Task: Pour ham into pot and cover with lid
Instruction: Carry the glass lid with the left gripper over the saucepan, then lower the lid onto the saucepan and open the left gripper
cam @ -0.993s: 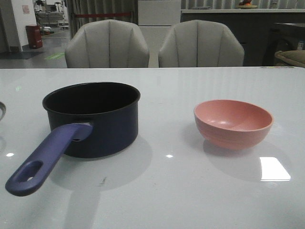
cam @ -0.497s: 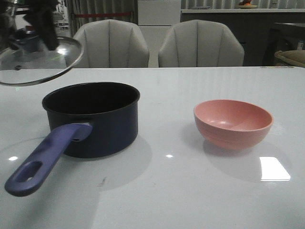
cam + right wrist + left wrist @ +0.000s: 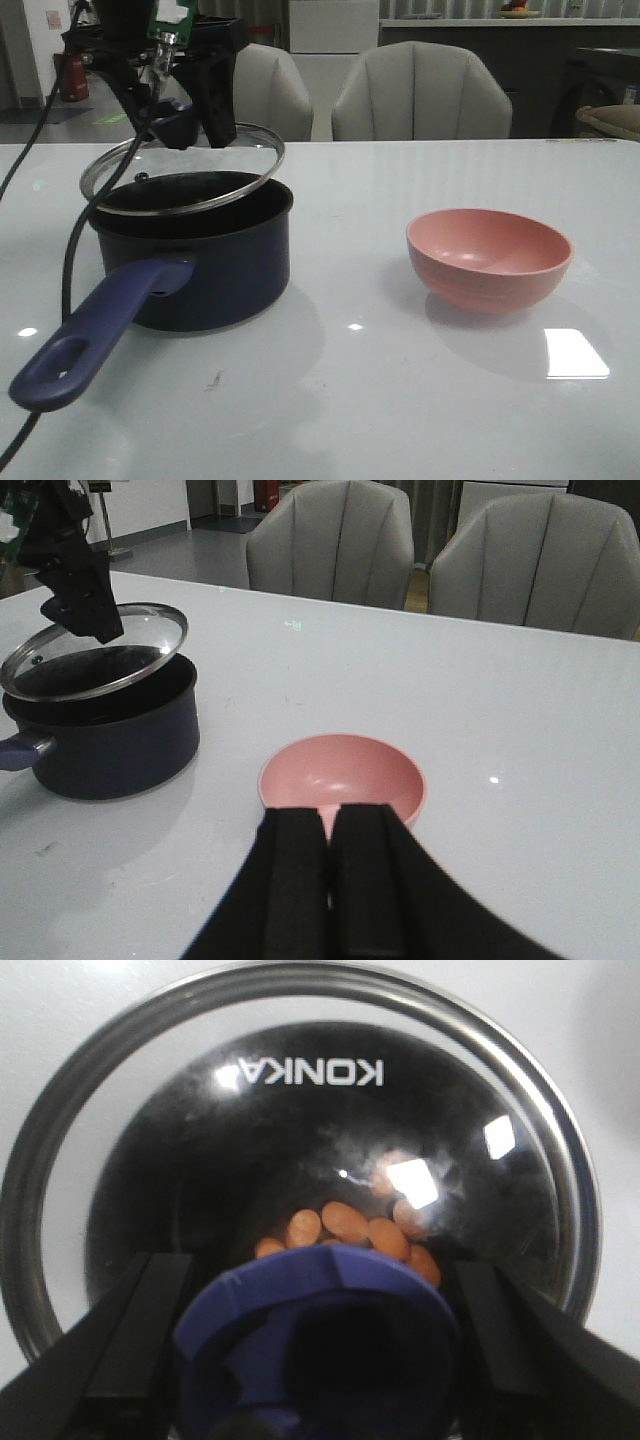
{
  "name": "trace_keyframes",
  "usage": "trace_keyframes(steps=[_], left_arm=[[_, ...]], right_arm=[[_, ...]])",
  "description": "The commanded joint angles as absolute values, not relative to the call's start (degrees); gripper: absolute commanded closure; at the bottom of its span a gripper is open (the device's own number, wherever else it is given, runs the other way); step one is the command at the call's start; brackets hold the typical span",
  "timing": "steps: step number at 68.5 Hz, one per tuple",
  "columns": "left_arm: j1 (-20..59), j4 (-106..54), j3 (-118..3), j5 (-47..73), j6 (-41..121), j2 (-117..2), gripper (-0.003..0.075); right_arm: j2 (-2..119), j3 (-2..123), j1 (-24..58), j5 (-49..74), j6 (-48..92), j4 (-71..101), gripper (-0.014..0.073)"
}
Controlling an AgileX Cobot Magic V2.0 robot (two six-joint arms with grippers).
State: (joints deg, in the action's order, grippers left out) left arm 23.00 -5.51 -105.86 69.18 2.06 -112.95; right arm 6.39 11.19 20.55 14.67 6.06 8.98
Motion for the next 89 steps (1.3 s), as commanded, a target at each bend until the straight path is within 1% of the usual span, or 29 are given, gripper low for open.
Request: trace_keyframes(steps=[1, 23, 41, 46, 50, 65, 69, 72, 89], left_arm=[[23.57, -5.97, -108.4, 68.21, 2.23, -110.18, 0.0461], [23.57, -6.9, -108.4, 69.82, 2.23, -111.75, 0.046], [23.57, -7.16, -108.4, 68.13, 2.23, -112.39, 0.0451], [23.57, -7.16, -108.4, 68.13, 2.23, -112.39, 0.0428], [23.57, -7.16, -108.4, 68.03, 2.23, -112.39, 0.0391], [23.57, -7.24, -108.4, 67.81, 2.33, -113.09, 0.021], [23.57, -7.24, -108.4, 67.81, 2.33, -113.35, 0.0178], [23.57, -7.24, -108.4, 67.44, 2.33, -113.35, 0.0164], [23.45, -7.24, -109.58, 66.7, 2.33, -113.35, 0.0166]], right_arm=[[6.89, 12.74, 20.54, 10.13, 6.82, 8.41, 0.0454], [6.89, 12.74, 20.54, 10.13, 6.82, 8.41, 0.0454], [6.89, 12.74, 20.54, 10.13, 6.82, 8.41, 0.0454], [6.89, 12.74, 20.54, 10.13, 6.82, 8.41, 0.0454], [6.89, 12.74, 20.54, 10.13, 6.82, 8.41, 0.0454], [6.89, 12.74, 20.54, 10.13, 6.82, 8.41, 0.0454], [6.89, 12.74, 20.54, 10.13, 6.82, 8.41, 0.0454], [6.89, 12.74, 20.54, 10.13, 6.82, 8.41, 0.0454], [6.89, 12.74, 20.54, 10.13, 6.82, 8.41, 0.0454]])
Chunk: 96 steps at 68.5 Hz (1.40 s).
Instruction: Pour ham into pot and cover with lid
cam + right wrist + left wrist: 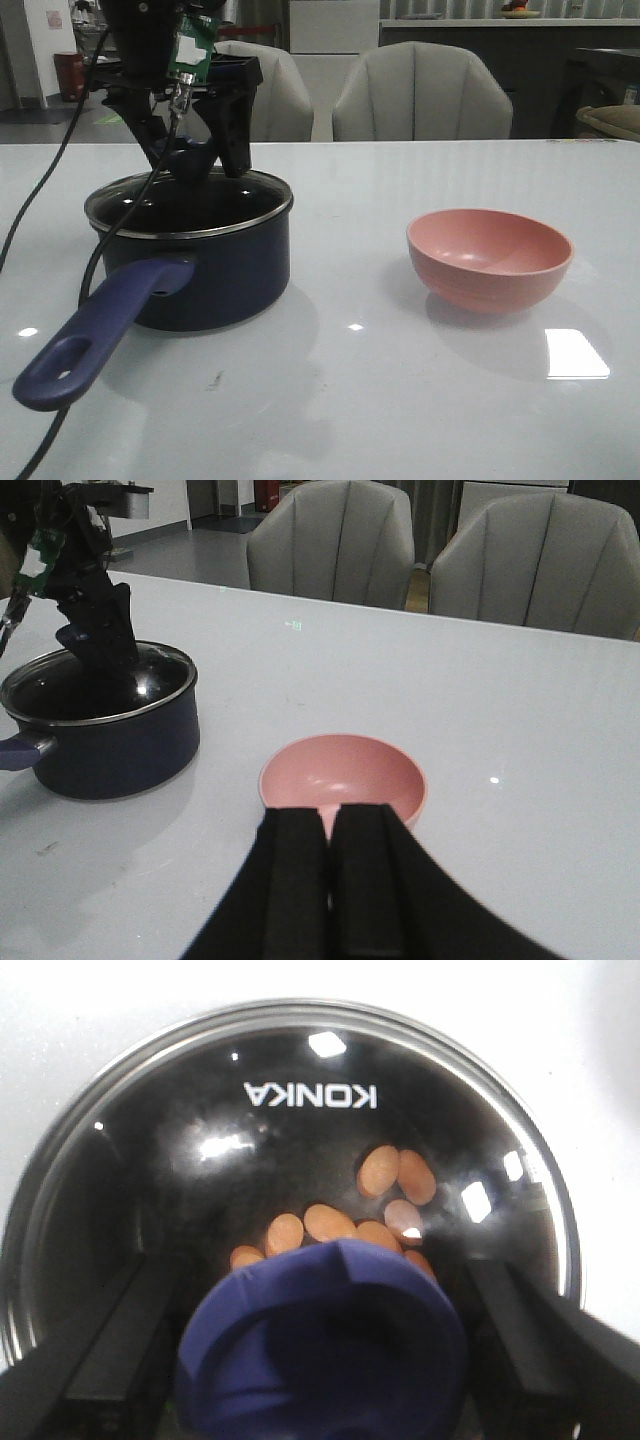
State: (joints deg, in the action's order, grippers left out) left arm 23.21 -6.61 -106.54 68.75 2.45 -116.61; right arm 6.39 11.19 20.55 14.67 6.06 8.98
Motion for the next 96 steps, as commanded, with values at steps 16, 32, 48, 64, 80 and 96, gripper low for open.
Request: trace_keyframes(steps=[16, 32, 48, 64, 80, 96], left_arm=[[23.45, -7.14, -112.01, 68.46, 4.07, -111.35, 0.0166], [22.71, -6.79, -109.81, 68.09, 5.41, -105.36, 0.0166], [22.15, -6.75, -95.05, 57.24, 5.5, -91.11, 0.0167], [22.15, -6.38, -77.07, 50.61, 5.5, -76.28, 0.0167], [22.15, -6.38, -60.91, 42.4, 5.5, -59.44, 0.0167], [22.15, -6.38, -44.99, 32.35, 5.5, -40.24, 0.0167]], right_arm=[[6.89, 12.74, 20.54, 10.13, 6.82, 8.41, 0.0454], [6.89, 12.74, 20.54, 10.13, 6.82, 8.41, 0.0454], [6.89, 12.74, 20.54, 10.13, 6.82, 8.41, 0.0454], [6.89, 12.74, 20.54, 10.13, 6.82, 8.41, 0.0454], [6.89, 12.74, 20.54, 10.13, 6.82, 8.41, 0.0454], [6.89, 12.74, 20.54, 10.13, 6.82, 8.41, 0.0454]])
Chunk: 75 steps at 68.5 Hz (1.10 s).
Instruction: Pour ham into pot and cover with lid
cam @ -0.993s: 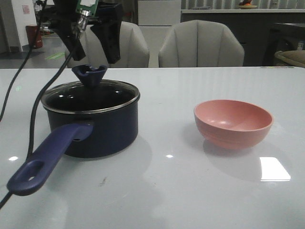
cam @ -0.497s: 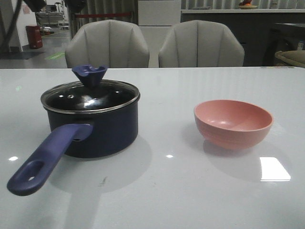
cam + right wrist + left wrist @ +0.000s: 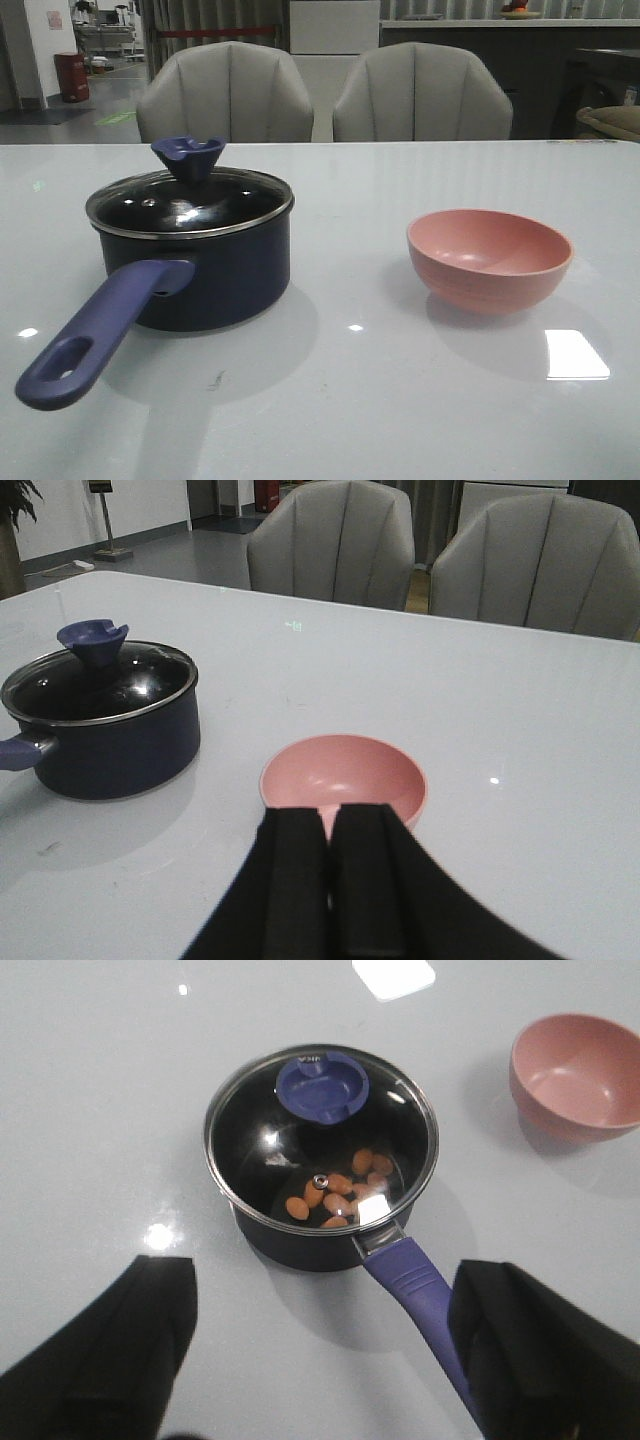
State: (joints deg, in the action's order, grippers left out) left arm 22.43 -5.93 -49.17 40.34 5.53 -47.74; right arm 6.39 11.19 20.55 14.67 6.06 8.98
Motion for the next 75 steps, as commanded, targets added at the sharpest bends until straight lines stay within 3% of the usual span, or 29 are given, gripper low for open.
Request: trace_keyframes(steps=[1, 17, 31, 39, 47, 52, 75], left_arm=[[22.15, -6.38, -44.06, 31.8, 5.5, -39.07, 0.0167], [22.15, -7.19, -29.59, 26.49, 5.5, -21.4, 0.0168], [22.15, -7.28, -20.65, 19.96, 5.5, -14.74, 0.0192], [22.15, -7.28, -20.1, 18.99, 5.5, -14.36, 0.0368], [22.15, -7.28, -20.1, 18.22, 5.5, -14.36, 0.0624], [22.15, -7.28, -20.1, 18.22, 5.5, -14.36, 0.0592], [22.15, -7.28, -20.1, 18.22, 5.5, -14.36, 0.0608]], right_arm=[[6.89, 12.74, 20.54, 10.13, 6.82, 8.41, 0.0454], [6.89, 12.74, 20.54, 10.13, 6.82, 8.41, 0.0454], [6.89, 12.74, 20.54, 10.13, 6.82, 8.41, 0.0454], [6.89, 12.74, 20.54, 10.13, 6.82, 8.41, 0.0454], [6.89, 12.74, 20.54, 10.13, 6.82, 8.41, 0.0454], [6.89, 12.74, 20.54, 10.13, 6.82, 8.41, 0.0454], [6.89, 12.74, 20.54, 10.13, 6.82, 8.41, 0.0454]])
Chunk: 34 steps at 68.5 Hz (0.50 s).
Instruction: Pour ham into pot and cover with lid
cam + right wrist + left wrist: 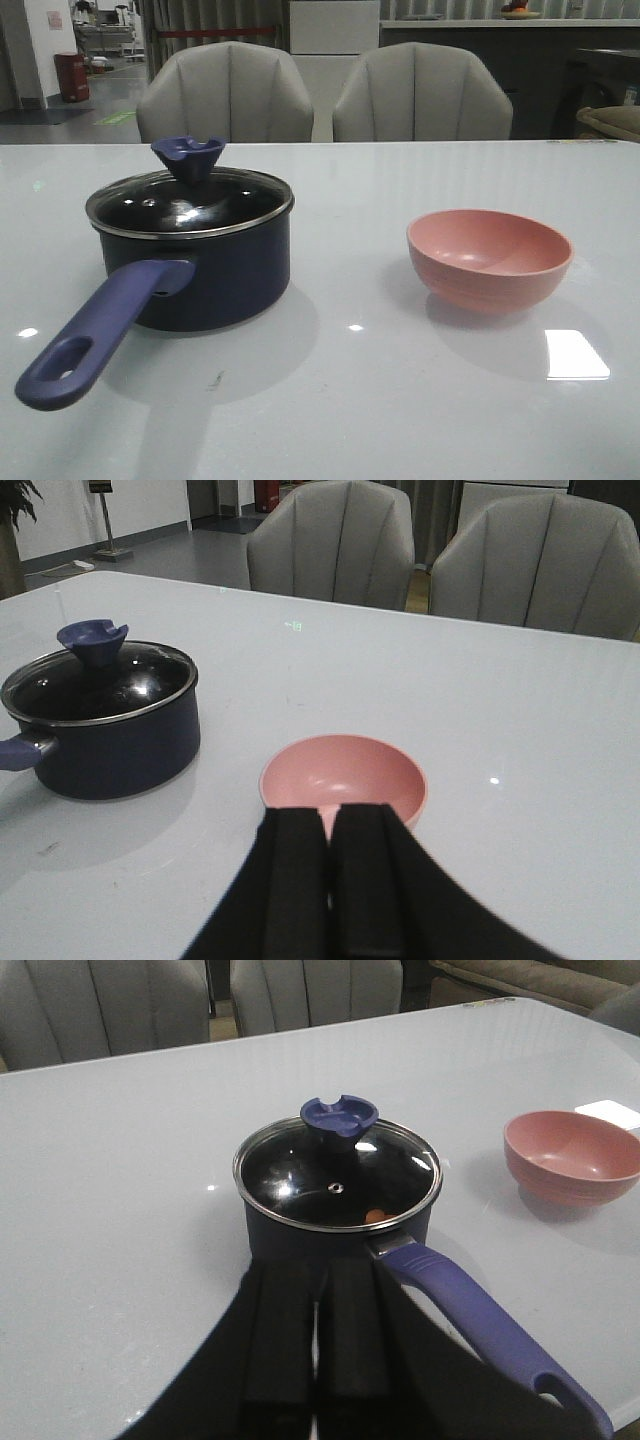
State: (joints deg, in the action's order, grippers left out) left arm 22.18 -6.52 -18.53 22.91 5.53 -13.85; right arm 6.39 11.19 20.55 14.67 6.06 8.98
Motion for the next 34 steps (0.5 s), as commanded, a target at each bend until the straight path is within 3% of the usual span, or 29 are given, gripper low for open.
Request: trace_keyframes(steps=[1, 18, 34], left_arm=[[22.15, -7.28, -20.1, 18.22, 5.5, -14.36, 0.0608], [21.06, -6.81, -18.27, 17.44, 5.5, -14.36, 0.0608], [7.08, -5.74, -7.78, 3.5, 5.5, -8.24, 0.0608]], right_arm=[[6.89, 12.74, 20.54, 10.13, 6.82, 8.41, 0.0454], [6.89, 12.74, 20.54, 10.13, 6.82, 8.41, 0.0454], [6.89, 12.74, 20.54, 10.13, 6.82, 8.41, 0.0454]])
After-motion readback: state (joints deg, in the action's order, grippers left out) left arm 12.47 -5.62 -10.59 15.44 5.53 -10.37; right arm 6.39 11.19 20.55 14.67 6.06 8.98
